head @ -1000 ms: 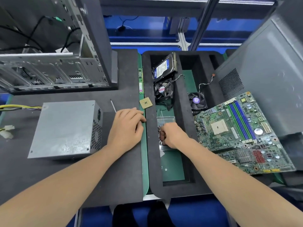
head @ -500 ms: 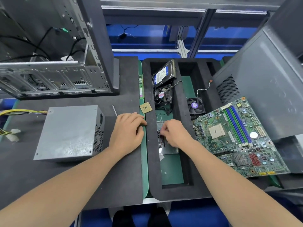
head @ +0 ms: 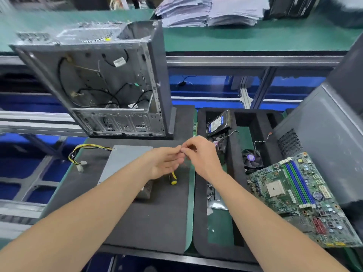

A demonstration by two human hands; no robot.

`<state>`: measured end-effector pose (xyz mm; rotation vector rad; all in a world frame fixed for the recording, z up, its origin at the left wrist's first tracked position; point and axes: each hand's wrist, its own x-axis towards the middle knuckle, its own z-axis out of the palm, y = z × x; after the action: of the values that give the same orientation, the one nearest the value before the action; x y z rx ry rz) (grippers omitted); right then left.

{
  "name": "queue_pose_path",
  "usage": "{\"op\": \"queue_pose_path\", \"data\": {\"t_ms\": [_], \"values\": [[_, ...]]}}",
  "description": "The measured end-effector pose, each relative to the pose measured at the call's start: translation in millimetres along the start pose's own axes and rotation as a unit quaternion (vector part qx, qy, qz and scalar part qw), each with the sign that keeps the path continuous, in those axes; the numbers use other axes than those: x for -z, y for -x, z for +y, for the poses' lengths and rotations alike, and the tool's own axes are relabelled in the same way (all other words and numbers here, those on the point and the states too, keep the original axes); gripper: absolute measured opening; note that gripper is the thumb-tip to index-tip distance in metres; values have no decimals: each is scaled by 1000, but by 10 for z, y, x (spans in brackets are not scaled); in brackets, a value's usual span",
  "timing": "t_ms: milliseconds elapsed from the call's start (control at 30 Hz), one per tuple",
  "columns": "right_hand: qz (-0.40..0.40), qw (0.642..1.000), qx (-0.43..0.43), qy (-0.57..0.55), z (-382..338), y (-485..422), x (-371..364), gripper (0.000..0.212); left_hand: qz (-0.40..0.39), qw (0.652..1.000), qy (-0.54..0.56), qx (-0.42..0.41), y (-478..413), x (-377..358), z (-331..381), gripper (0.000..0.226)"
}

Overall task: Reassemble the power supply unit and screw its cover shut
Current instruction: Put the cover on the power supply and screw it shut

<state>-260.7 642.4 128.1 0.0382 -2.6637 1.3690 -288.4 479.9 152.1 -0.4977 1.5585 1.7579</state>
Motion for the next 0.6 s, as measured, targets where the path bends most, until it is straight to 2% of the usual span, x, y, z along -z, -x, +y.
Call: {"op": "queue_pose_path", "data": {"t_ms": [100, 200, 300, 400, 467, 500, 533, 600], "values": [[-5, 997, 71, -36, -133, -22, -69, 4, -25, 999, -19, 6, 171, 276, 134, 14], [-15, 988, 97, -118, -251, -41, -187, 9, -89, 994, -61, -14, 322, 580, 245, 15], [-11, 978, 91, -186, -382, -64, -345, 12, -143, 982, -110, -56, 402, 829, 311, 18], [-1, 972, 46, -230, -465, -101, -529, 2, -134, 981, -99, -99, 383, 1009, 320, 19], [35, 982, -29, -181, -418, -129, -659, 7, -92, 983, -77, -138, 328, 1093, 309, 16], [44, 989, -71, -121, -353, -138, -713, 8, -69, 983, -66, -154, 297, 1126, 305, 14], [33, 992, -109, -50, -280, -126, -763, 8, -50, 983, -53, -167, 261, 1159, 300, 14], [-36, 981, -179, 65, -159, -40, -866, 25, -16, 982, -28, -184, 179, 1214, 294, 9]]}}
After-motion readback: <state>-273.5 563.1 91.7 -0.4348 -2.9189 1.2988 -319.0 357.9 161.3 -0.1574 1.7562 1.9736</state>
